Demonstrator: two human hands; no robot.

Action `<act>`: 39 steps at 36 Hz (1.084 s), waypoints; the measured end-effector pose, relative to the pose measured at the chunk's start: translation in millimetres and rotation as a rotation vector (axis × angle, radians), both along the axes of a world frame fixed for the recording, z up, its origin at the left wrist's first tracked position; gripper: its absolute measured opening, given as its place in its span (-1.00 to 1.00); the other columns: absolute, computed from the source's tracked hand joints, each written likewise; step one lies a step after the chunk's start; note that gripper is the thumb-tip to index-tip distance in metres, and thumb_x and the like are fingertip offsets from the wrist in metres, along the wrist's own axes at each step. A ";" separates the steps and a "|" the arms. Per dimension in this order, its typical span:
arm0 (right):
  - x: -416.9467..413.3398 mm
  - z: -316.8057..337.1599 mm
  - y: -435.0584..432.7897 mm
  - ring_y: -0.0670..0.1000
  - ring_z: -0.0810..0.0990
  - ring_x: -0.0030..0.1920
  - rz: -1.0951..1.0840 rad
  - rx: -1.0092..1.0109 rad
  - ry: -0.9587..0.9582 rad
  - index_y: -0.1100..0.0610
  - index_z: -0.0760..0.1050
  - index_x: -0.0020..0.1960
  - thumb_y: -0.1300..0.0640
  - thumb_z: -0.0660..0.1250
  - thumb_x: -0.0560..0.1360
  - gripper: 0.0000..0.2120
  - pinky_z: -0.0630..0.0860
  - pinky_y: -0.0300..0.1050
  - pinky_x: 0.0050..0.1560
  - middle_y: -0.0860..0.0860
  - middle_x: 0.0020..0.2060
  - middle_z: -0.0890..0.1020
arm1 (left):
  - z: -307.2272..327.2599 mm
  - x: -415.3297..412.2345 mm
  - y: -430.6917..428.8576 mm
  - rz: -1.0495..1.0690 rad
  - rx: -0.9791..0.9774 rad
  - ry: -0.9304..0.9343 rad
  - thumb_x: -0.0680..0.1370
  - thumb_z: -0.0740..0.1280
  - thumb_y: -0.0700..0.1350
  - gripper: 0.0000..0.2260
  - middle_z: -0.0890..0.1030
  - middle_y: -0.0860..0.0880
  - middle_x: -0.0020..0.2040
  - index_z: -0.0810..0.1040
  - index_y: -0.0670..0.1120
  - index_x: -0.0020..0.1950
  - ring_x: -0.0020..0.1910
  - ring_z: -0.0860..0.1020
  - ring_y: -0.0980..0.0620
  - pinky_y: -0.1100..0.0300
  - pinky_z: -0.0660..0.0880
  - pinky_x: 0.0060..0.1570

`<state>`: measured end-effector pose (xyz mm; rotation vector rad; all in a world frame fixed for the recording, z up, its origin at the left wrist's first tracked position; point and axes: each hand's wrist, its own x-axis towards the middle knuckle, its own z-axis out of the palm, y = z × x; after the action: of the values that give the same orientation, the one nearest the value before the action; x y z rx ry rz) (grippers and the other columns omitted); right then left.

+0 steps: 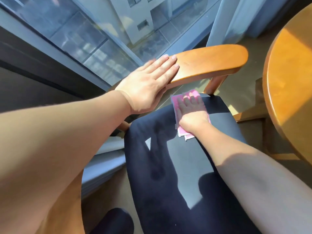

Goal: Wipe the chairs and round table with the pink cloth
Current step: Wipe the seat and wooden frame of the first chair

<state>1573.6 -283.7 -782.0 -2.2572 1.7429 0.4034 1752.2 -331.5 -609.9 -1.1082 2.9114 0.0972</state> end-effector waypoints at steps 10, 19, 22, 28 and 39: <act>-26.7 -0.7 19.5 0.26 0.22 0.48 0.004 -0.090 -0.061 0.17 0.25 0.52 -0.01 0.00 0.61 -0.48 0.00 0.15 0.52 0.20 0.46 0.34 | -2.6 1.2 -1.3 -0.011 -0.004 0.010 0.61 -0.01 -0.04 -0.51 0.19 -0.20 0.50 0.16 -0.22 0.50 0.49 0.14 -0.19 -0.04 0.10 0.45; -102.5 7.3 140.5 0.31 0.24 0.48 -0.117 -0.077 -0.131 0.27 0.31 0.48 0.03 0.06 0.57 -0.46 0.16 0.27 0.47 0.26 0.44 0.36 | -3.1 0.7 0.1 -0.015 -0.047 0.012 0.62 0.16 -0.10 -0.53 0.21 -0.22 0.49 0.19 -0.24 0.49 0.48 0.17 -0.21 -0.05 0.10 0.45; -122.1 10.0 169.4 0.42 0.30 0.40 0.021 0.058 -0.009 0.40 0.44 0.33 0.09 0.30 0.37 -0.40 0.20 0.40 0.35 0.38 0.31 0.46 | -1.5 0.1 0.6 -0.014 -0.054 0.018 0.61 0.14 -0.12 -0.53 0.22 -0.23 0.48 0.19 -0.25 0.49 0.47 0.18 -0.22 -0.06 0.11 0.45; -124.8 17.2 171.7 0.46 0.35 0.35 0.060 0.115 0.062 0.48 0.45 0.26 0.06 0.47 0.27 -0.29 0.25 0.44 0.32 0.44 0.27 0.45 | -3.2 0.6 0.0 -0.017 -0.056 0.003 0.60 0.14 -0.14 -0.52 0.20 -0.23 0.49 0.17 -0.24 0.50 0.48 0.16 -0.22 -0.04 0.08 0.46; -117.8 4.5 123.9 0.32 0.20 0.49 -0.205 -0.002 -0.141 0.28 0.27 0.49 -0.03 -0.07 0.56 -0.39 0.16 0.26 0.48 0.27 0.47 0.29 | -6.8 2.4 -0.9 -0.036 -0.096 0.011 0.59 0.14 -0.12 -0.51 0.21 -0.24 0.49 0.17 -0.23 0.50 0.48 0.16 -0.22 -0.06 0.10 0.45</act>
<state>1455.8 -159.9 -777.4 -2.0279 1.8761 0.1943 1754.6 -332.4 -616.7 -1.0700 2.9731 -0.0384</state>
